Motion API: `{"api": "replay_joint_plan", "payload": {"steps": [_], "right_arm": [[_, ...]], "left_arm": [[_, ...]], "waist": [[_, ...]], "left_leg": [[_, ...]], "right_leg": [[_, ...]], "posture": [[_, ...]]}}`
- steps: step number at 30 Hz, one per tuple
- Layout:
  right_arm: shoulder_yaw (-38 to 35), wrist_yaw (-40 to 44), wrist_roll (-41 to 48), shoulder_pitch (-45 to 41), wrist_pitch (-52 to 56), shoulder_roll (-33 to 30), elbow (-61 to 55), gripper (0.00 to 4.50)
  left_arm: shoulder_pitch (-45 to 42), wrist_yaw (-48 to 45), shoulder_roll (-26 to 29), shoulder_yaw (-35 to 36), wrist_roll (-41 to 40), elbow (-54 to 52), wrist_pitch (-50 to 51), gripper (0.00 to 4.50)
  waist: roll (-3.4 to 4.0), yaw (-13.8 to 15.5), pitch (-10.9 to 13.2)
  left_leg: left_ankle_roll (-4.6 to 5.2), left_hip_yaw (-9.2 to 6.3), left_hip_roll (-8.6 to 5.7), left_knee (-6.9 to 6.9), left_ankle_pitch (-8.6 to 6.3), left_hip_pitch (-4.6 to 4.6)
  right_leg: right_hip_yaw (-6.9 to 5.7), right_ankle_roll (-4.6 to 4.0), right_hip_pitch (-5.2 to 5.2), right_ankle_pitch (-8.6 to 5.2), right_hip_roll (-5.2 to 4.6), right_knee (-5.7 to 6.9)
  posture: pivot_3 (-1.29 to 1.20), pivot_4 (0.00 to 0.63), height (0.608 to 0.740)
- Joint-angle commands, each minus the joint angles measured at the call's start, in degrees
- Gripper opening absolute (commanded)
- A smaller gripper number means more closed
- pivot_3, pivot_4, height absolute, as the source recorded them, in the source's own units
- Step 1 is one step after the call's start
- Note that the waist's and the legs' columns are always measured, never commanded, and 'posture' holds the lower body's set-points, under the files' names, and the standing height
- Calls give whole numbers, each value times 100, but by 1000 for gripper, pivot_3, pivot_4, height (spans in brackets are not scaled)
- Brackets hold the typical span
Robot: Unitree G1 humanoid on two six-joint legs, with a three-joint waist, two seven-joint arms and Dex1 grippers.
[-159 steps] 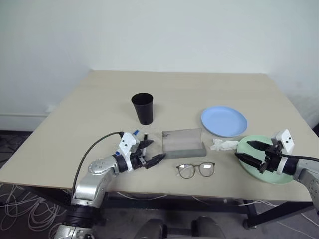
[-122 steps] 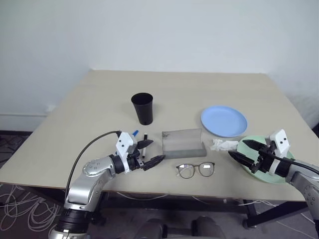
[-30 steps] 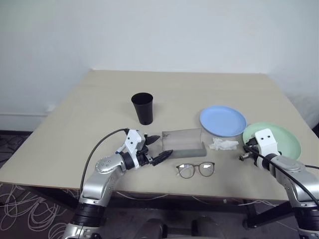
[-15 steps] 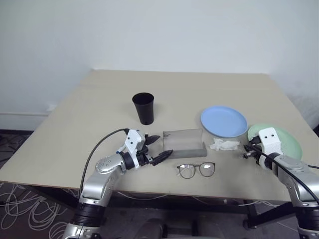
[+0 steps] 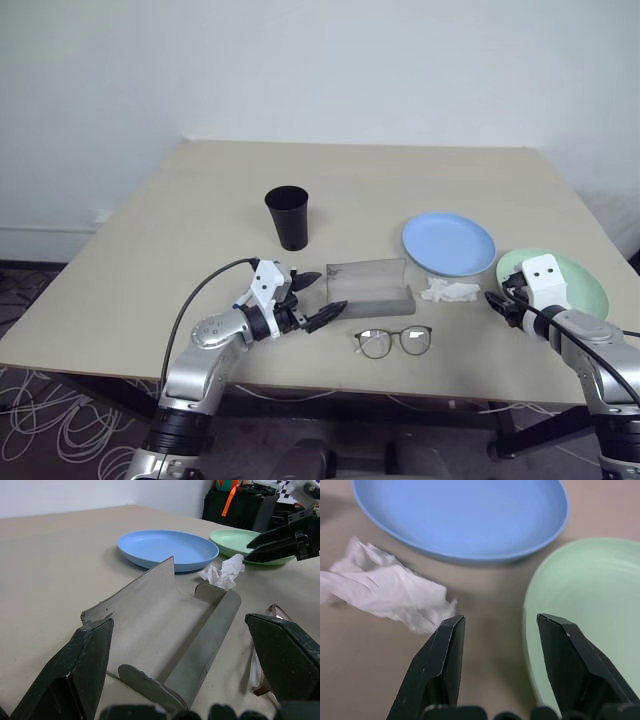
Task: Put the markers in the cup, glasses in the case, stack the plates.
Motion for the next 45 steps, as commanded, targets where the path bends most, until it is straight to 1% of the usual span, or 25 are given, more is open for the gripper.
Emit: {"api": "replay_joint_plan", "payload": {"steps": [1,10,13,16,18,19,23,29,34,39,41,45], "right_arm": [[-8,-158,-181,-141,-30,-32,131,2482],[48,-215,-294,-235,-63,-25,309,2482],[49,-220,-308,-246,-83,-36,310,1931],[46,-240,-339,-264,-117,-39,309,947],[49,-240,-357,-274,-127,-36,313,187],[51,-239,-363,-277,-129,-35,318,50],[57,-272,-429,-299,-142,-21,333,50],[-48,-549,-576,-496,-316,31,516,50],[152,-298,-738,-689,-1118,-254,545,50],[575,705,-588,-997,-2024,-586,442,50],[750,1205,-427,-1210,-2230,-608,512,50],[1172,1911,-483,-1727,-2689,-590,941,50]], "left_arm": [[-101,-22,-15,18,-47,-119,-79,4500],[-67,-439,109,-79,-317,-398,177,4500],[-82,-479,129,-97,-303,-394,181,4500],[-106,-459,128,-96,-284,-363,167,4500],[-117,-445,120,-98,-272,-348,163,4500],[-122,-441,117,-99,-268,-342,161,4500],[-140,-415,102,-99,-246,-316,144,4500],[-162,-371,79,-103,-222,-283,115,4500],[-184,-360,78,-97,-210,-262,110,4500],[-264,-314,70,-49,-172,-173,42,4500],[-346,-278,49,-20,-166,-79,15,4500],[-475,-286,44,-47,-148,76,-34,4500]], "waist": [[0,-1,0],[1,-3,0],[1,-2,0],[1,-1,0],[1,-3,0],[1,-4,0],[0,-2,0],[1,-2,0],[2,-3,1],[2,-45,1],[2,-52,1],[1,-51,2]], "left_leg": [[0,0,0,0,0,0],[0,1,0,0,0,0],[0,1,0,-1,0,0],[0,1,0,-1,0,0],[0,1,0,-1,0,0],[0,1,0,-1,0,0],[0,1,0,-1,0,0],[0,1,0,0,0,0],[0,3,-1,-2,0,0],[1,7,1,-7,0,2],[1,7,2,-6,1,2],[1,7,1,-4,1,2]], "right_leg": [[0,0,0,0,0,0],[1,0,-1,0,1,0],[1,0,0,0,1,0],[1,0,-1,0,1,0],[1,0,0,0,1,0],[1,0,0,0,1,0],[1,0,0,0,1,0],[1,0,0,0,1,0],[3,0,-1,0,1,-1],[7,0,-4,0,3,-1],[6,0,-3,0,4,-1],[7,0,-2,0,5,-1]], "posture": [[0,0,740],[0,0,740],[0,0,740],[0,0,740],[0,0,740],[0,0,740],[0,0,740],[0,0,740],[0,0,740],[0,0,740],[0,0,740],[0,0,740]]}}
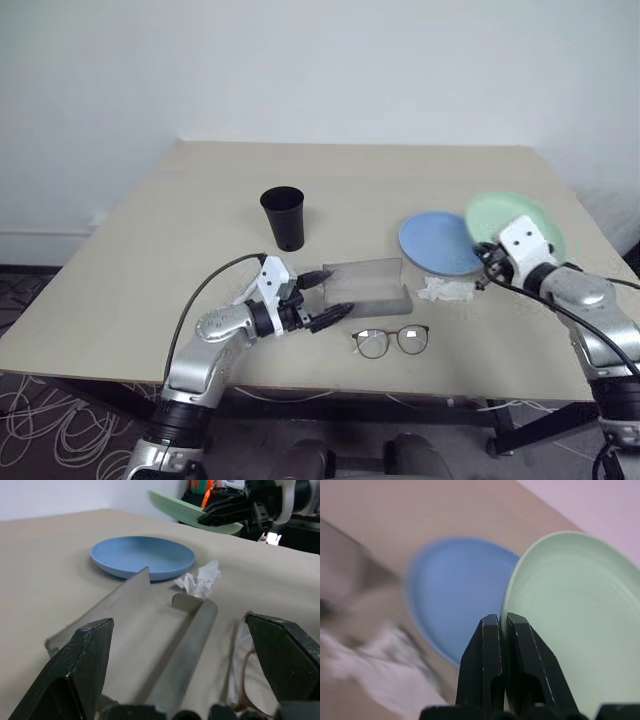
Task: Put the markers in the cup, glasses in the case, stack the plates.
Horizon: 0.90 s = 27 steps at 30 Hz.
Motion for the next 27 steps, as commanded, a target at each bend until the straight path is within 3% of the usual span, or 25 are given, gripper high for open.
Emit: {"api": "replay_joint_plan", "payload": {"steps": [1,9,19,23,27], "right_arm": [[265,604,-29,-560,-601,-10,423,50],[1053,1384,-602,-1682,-2136,306,2648,50],[1280,1302,-1225,-2341,-3137,521,4313,50],[1299,1327,-1327,-2463,-3279,576,4592,1025],[1242,1330,-1344,-2515,-3384,590,4640,2389]], "left_arm": [[-210,0,-20,80,16,54,-149,4500],[-224,40,-36,85,21,9,-165,4500],[-3,209,11,142,-7,-239,-134,4500],[18,235,15,142,-12,-270,-124,4500],[24,256,20,143,-16,-287,-114,4500]], "waist": [[0,1,0],[-2,6,0],[-1,-3,0],[0,-3,0],[1,-1,-1]], "left_leg": [[0,-1,-1,0,0,0],[-2,-7,-3,-5,0,-3],[-3,-2,-5,-13,1,-2],[-5,-1,-4,-12,2,0],[-5,-1,-4,-11,2,0]], "right_leg": [[0,0,0,0,-1,-1],[-2,-10,-5,6,-2,-5],[9,-36,-15,22,-1,-3],[10,-40,-14,25,1,0],[10,-40,-14,25,1,2]], "posture": [[0,0,740],[0,0,740],[0,0,740],[0,0,740],[0,0,740]]}}
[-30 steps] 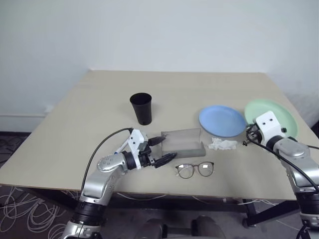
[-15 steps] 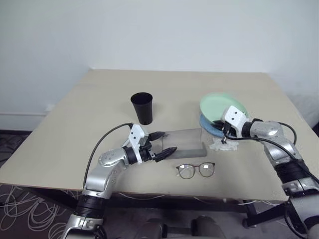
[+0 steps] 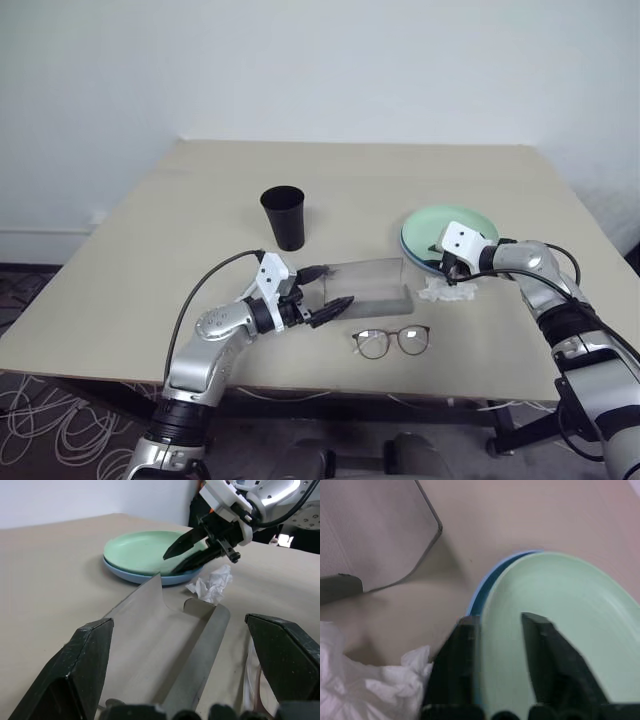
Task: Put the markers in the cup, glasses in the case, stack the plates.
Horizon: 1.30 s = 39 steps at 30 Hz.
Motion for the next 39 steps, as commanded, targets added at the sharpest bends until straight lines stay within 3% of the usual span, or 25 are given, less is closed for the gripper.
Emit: {"api": "replay_joint_plan", "payload": {"steps": [1,5,10,14,20,35,39], "right_arm": [[-177,-28,-17,-240,-155,-33,-48,2389],[-383,-3,112,-248,-90,-137,-180,2389],[-910,619,776,22,644,-453,-1177,2389],[-1021,1358,1113,698,1137,-977,-2237,2389],[-945,1900,1208,1394,1574,-1409,-2945,2389],[-536,1116,470,1241,1222,-856,-1846,2389],[-528,1027,425,1173,1162,-815,-1662,1464]], "left_arm": [[-19,26,45,126,-48,-216,-40,4500],[-53,20,47,117,-51,-194,-36,4500],[-77,-3,63,124,-58,-167,-40,4500],[-112,-39,72,105,-71,-128,-35,4500],[-235,-87,16,42,-46,-8,-64,4500],[-396,-185,-4,30,2,127,-129,4500],[-390,-193,11,39,5,119,-136,4500]], "waist": [[0,0,0],[1,0,0],[3,4,0],[-1,22,-3],[2,3,-1],[1,3,0],[1,3,0]], "left_leg": [[0,0,0,0,0,0],[0,1,-1,0,0,0],[0,-2,-1,1,0,-2],[2,-8,0,0,-2,-1],[3,4,0,8,-2,-1],[3,11,1,29,2,2],[3,11,2,29,2,2]], "right_leg": [[0,0,0,0,0,0],[1,0,0,0,0,0],[0,0,-1,0,-2,1],[-6,2,6,-1,-2,-5],[0,28,8,-16,-2,-3],[7,34,12,-2,2,4],[7,33,12,-1,2,5]], "posture": [[0,0,740],[0,0,740],[0,0,740],[0,0,740],[0,0,740],[0,0,740],[0,0,740]]}}
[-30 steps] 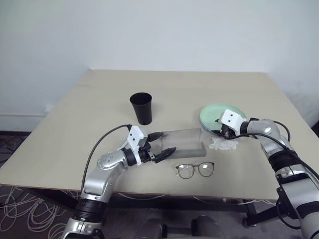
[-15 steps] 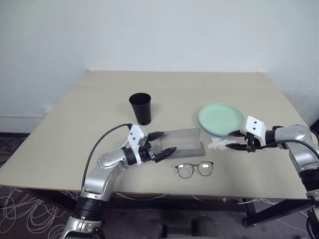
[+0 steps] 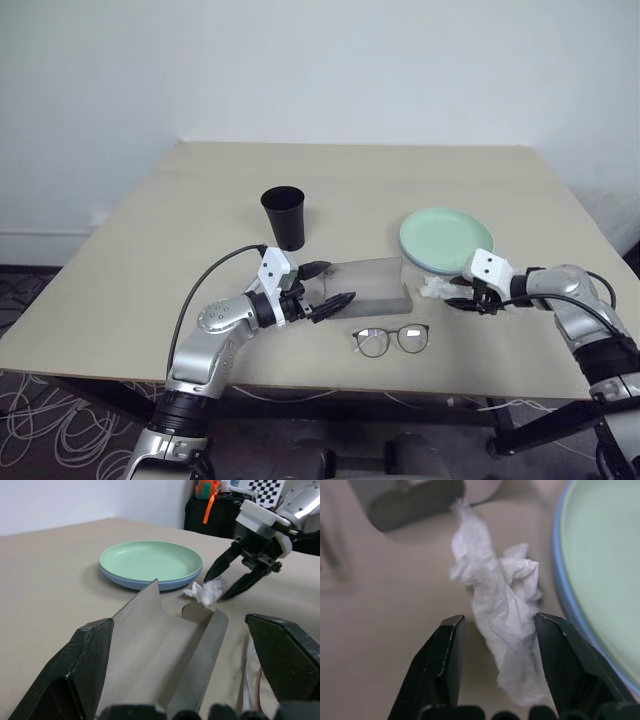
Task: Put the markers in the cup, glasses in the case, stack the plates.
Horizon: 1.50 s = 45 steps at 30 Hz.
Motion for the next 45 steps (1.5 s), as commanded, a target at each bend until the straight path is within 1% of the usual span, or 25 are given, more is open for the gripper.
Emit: {"api": "replay_joint_plan", "payload": {"steps": [1,4,10,12,15,18,21,26,27,28,31,36,41,45], "right_arm": [[-103,-54,-3,-161,-126,1,-17,1144],[-131,-18,28,-130,-125,-28,-70,64],[-331,370,386,-16,-59,-194,-542,26],[-484,350,525,-106,-45,-187,-611,26],[-735,90,639,-548,93,-80,-456,26],[-721,-338,395,-933,-61,35,-9,26],[-593,-729,131,-1290,-239,184,675,26],[-375,-1108,-247,-1768,-599,433,1962,26],[-354,-1132,-284,-1834,-686,463,2157,407],[-346,-1132,-296,-1888,-754,491,2314,607],[-346,-1094,-298,-1999,-908,540,2606,1627],[-371,-1079,-300,-1996,-1141,526,2641,3387],[-727,-660,220,-1623,-1131,420,1814,3387],[-1163,179,1291,-453,-695,381,48,3387]], "left_arm": [[-140,-48,30,52,2,-111,-104,4500],[-124,-45,28,46,3,-134,-92,4500],[-111,-54,18,32,4,-145,-84,4500],[-106,-58,23,37,-3,-154,-80,4500],[-109,-60,12,25,-1,-143,-79,4500],[-111,-56,2,19,-6,-149,-66,4500],[-116,-48,-10,15,-6,-146,-59,4500],[-104,-27,-9,20,-4,-164,-48,4500],[-94,-20,-6,23,-5,-177,-43,4500],[-70,-9,2,34,-9,-204,-35,4500],[-18,23,20,57,-21,-259,-14,4500],[47,39,46,57,-36,-328,11,4500],[-42,-82,137,10,-27,-306,54,4500],[-405,-508,306,-177,-4,-77,137,4500]], "waist": [[0,0,0],[0,-1,0],[0,0,0],[0,-2,0],[2,-6,1],[2,-2,0],[-1,0,-1],[0,-3,-1],[0,-2,-1],[0,-2,-1],[2,-20,-1],[3,-30,-2],[3,-29,-2],[-2,13,-3]], "left_leg": [[0,0,0,0,0,0],[0,0,0,0,0,0],[0,0,0,0,0,0],[1,0,0,1,0,0],[1,1,0,2,0,1],[1,5,2,1,1,3],[0,3,3,1,1,4],[2,5,-1,-1,2,-2],[2,8,-2,-2,1,-2],[2,8,-2,-5,1,-2],[1,8,-1,-11,2,-1],[1,14,2,-13,2,1],[2,14,1,-11,2,1],[2,0,2,-10,1,0]], "right_leg": [[0,0,0,0,0,0],[0,0,0,0,0,0],[0,1,0,0,0,0],[1,1,0,0,0,0],[2,0,0,1,1,1],[5,-4,0,4,2,2],[3,-5,2,5,5,2],[6,-33,-1,22,2,-5],[9,-34,-4,22,3,-5],[10,-35,-6,22,3,-6],[13,-35,-9,23,4,-5],[20,-35,-10,23,8,-3],[20,-35,-10,23,8,-1],[7,-30,-2,20,7,-6]], "posture": [[0,0,740],[0,0,740],[0,0,740],[0,0,740],[0,0,740],[0,0,740],[0,0,740],[0,0,740],[0,0,740],[0,0,740],[0,0,740],[0,0,740],[0,0,740],[0,0,740]]}}
